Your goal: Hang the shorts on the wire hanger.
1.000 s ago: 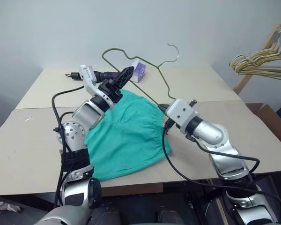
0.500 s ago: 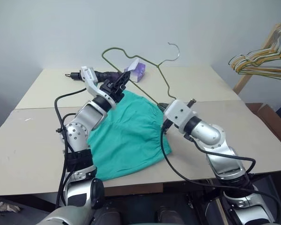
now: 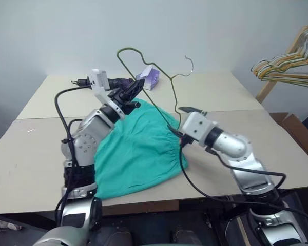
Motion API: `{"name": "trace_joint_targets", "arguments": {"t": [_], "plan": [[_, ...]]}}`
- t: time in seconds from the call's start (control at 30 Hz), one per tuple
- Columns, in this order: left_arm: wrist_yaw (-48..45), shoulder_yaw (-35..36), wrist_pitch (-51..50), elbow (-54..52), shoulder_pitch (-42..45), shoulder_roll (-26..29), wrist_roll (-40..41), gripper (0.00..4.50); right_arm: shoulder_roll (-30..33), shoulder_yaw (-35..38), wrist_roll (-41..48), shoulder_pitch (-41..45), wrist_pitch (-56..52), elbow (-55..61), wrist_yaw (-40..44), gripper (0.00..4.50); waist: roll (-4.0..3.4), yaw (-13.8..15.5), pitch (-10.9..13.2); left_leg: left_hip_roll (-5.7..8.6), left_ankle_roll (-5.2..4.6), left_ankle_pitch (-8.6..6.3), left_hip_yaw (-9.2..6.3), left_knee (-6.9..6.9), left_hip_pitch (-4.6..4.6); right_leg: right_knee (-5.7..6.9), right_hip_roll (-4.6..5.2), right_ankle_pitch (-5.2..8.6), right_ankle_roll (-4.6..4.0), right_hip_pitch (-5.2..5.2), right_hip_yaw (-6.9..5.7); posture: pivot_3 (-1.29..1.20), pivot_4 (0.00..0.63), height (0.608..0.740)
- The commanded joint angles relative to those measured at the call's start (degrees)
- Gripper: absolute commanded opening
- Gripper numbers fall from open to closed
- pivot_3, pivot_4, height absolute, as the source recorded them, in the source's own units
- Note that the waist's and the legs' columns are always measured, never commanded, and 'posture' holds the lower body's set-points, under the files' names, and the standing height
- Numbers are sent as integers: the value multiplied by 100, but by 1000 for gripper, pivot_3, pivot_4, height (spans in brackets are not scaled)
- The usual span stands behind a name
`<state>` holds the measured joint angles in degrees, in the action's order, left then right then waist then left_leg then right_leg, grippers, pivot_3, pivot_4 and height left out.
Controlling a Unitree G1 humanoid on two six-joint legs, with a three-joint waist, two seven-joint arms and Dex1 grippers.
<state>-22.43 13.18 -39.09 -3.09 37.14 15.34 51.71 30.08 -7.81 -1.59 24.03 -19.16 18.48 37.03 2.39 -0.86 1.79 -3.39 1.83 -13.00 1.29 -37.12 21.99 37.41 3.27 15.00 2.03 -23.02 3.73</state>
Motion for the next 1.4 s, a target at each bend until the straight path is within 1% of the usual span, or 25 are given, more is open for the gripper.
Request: {"name": "trace_joint_targets", "arguments": {"t": [0.03, 0.07, 0.13, 0.2, 0.27, 0.37, 0.43, 0.53, 0.63, 0.8, 1.0, 1.1, 1.17, 1.2, 1.33, 1.37, 1.4], "plan": [[-1230, 249, 92, 30, 207, 614, 228, 0, 408, 850, 1578, 284, -1239, 53, 1104, 4435, 0, -13, 1, 0, 0, 0, 0, 1, -1, -2, 0, 0, 0, 1, 0, 33, 0, 740], [-1686, 359, 78, 127, 235, 842, 363, 0, 630, 990, 2109, 395, -1719, -73, 1584, 4435, -1, -22, 1, -1, 0, 0, 0, 1, -1, -1, 0, 0, 0, 0, -1, 33, 0, 740], [-2593, 515, -2, 396, 315, 1286, 595, 0, 993, 1022, 2792, 629, -2279, -402, 2371, 4435, -3, -44, 2, -2, -1, 0, 1, 5, -2, -3, 0, 0, -1, 0, -1, 36, 0, 740], [-3355, 600, -92, 641, 408, 1619, 778, 0, 1189, 932, 3247, 909, -2757, -762, 2880, 4435, -4, -68, 3, -4, -1, 0, 1, 6, -5, -3, -2, 1, -1, 0, -3, 41, 0, 740], [-3951, 663, -162, 837, 496, 1827, 919, 0, 1251, 831, 3560, 1171, -3136, -1098, 3207, 4435, -4, -81, 3, -7, -2, -1, 1, 8, -11, -10, -3, 1, -1, 9, -7, 45, 0, 740], [-4546, 759, -216, 1162, 720, 1975, 1069, 0, 1100, 498, 3623, 1606, -3322, -1541, 3435, 4435, -4, -89, 3, -8, -2, -1, 0, 7, -6, -22, -2, 0, 0, 13, -11, 48, 0, 740], [-4721, 775, -200, 1284, 834, 1986, 1067, 0, 925, 360, 3612, 1852, -3371, -1702, 3399, 4435, -4, -87, 3, -8, -2, 0, -3, 7, -1, -22, -3, -1, 1, 9, -14, 52, 0, 740], [-4688, 759, -170, 1275, 911, 1869, 1007, 0, 531, 234, 3586, 2219, -3403, -1831, 3200, 4435, -4, -82, 3, -9, -2, -1, -6, 8, 10, -21, -3, -1, 1, -1, -14, 55, 0, 740], [-4634, 721, -110, 1177, 875, 1748, 931, 0, 305, 241, 3619, 2373, -3432, -1831, 3083, 4435, -4, -40, 3, -10, -2, -1, -8, 8, 22, -20, -3, -2, 2, -9, -15, 59, 0, 740], [-4540, 759, -93, 1132, 833, 1601, 939, 0, 162, 241, 3646, 2422, -3445, -1764, 2983, 4435, -4, 25, 3, -9, -2, -1, -9, 6, 29, -21, -2, -2, 3, -14, -19, 54, 0, 740], [-4461, 770, -87, 1135, 836, 1503, 935, 0, 121, 287, 3712, 2443, -3446, -1783, 2871, 4435, -4, 12, 3, -9, -2, 0, -9, 5, 28, -20, -2, -2, 3, -13, -20, 47, 0, 740], [-4461, 760, -100, 1132, 811, 1505, 921, 0, 144, 278, 3738, 2438, -3433, -1783, 2848, 3897, -4, 6, 3, -9, -2, 0, -9, 5, 28, -20, -2, -2, 3, -14, -20, 45, 0, 740], [-4456, 760, -115, 1136, 791, 1513, 918, 0, 148, 286, 3747, 2418, -3437, -1785, 2808, 3277, -4, -2, 3, -9, -2, 0, -9, 5, 28, -20, -2, -2, 3, -14, -20, 43, 0, 740], [-4454, 763, -116, 1148, 791, 1513, 918, 0, 151, 286, 3748, 2409, -3432, -1785, 2793, 2840, -4, -3, 3, -10, -2, 0, -9, 5, 27, -20, -2, -2, 3, -14, -19, 42, 0, 740], [-4447, 764, -106, 1223, 818, 1500, 904, 0, 164, 266, 3748, 2374, -3400, -1759, 2754, 1557, -4, 0, 3, -10, -2, 0, -9, 5, 27, -20, -2, -2, 3, -13, -19, 40, 0, 740], [-4446, 758, -97, 1246, 826, 1495, 890, 0, 161, 262, 3741, 2368, -3391, -1752, 2739, 1137, -4, 0, 3, -10, -2, 0, -9, 5, 28, -20, -2, -2, 3, -13, -20, 40, 0, 740], [-4440, 751, -78, 1277, 834, 1487, 866, 0, 157, 256, 3732, 2362, -3375, -1747, 2726, 809, -4, 0, 3, -10, -2, -1, -9, 5, 28, -20, -2, -2, 3, -13, -20, 40, 0, 740]]}}
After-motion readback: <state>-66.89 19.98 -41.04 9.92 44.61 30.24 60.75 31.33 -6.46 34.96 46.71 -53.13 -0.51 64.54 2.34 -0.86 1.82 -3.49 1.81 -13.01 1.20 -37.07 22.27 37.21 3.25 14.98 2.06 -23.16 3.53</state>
